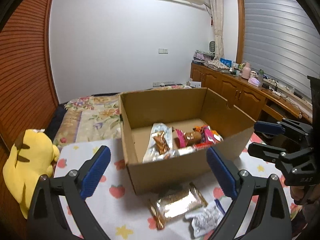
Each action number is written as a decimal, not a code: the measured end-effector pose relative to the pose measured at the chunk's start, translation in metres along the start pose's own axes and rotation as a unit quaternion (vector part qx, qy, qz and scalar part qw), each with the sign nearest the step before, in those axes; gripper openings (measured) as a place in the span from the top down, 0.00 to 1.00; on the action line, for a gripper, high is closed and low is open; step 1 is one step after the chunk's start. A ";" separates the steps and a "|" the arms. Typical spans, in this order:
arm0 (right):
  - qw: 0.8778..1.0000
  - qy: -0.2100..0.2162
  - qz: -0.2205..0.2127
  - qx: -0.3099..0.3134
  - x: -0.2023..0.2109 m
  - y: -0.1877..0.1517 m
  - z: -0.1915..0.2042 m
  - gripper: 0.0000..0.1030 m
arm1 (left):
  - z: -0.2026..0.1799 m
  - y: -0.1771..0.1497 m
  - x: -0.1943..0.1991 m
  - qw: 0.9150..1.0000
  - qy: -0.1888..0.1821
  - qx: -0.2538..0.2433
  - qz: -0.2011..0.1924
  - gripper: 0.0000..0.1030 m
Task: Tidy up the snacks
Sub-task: 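Move both tools back toward the gold packet and silver packet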
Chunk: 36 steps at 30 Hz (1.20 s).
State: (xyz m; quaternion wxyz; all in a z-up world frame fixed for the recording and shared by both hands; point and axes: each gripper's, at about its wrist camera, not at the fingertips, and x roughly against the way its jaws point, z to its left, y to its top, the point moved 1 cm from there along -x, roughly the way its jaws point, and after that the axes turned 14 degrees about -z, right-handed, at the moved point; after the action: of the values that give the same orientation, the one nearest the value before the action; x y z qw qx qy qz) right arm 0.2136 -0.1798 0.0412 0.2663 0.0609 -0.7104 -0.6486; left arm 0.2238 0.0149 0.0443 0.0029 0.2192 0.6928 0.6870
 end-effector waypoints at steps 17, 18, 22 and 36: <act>0.995 0.052 0.080 0.003 -0.009 -0.073 0.050 0.36 | 0.025 -0.071 0.039 0.999 0.017 0.014 0.042 0.06; 0.995 0.057 0.087 0.002 -0.012 -0.076 0.052 0.37 | 0.026 -0.074 0.041 0.999 0.017 0.015 0.044 0.06; 0.992 0.068 0.109 0.005 -0.026 -0.087 0.061 0.37 | 0.029 -0.082 0.044 0.999 0.020 0.016 0.048 0.06; 0.982 0.092 0.163 0.006 -0.052 -0.106 0.073 0.37 | 0.039 -0.103 0.052 0.997 0.018 0.032 0.062 0.06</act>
State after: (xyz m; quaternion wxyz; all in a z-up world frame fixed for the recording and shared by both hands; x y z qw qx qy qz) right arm 0.1970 -0.1080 -0.0764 0.4323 0.0054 -0.6869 -0.5842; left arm 0.1575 0.0724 -0.0408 -0.0588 0.2490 0.6994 0.6674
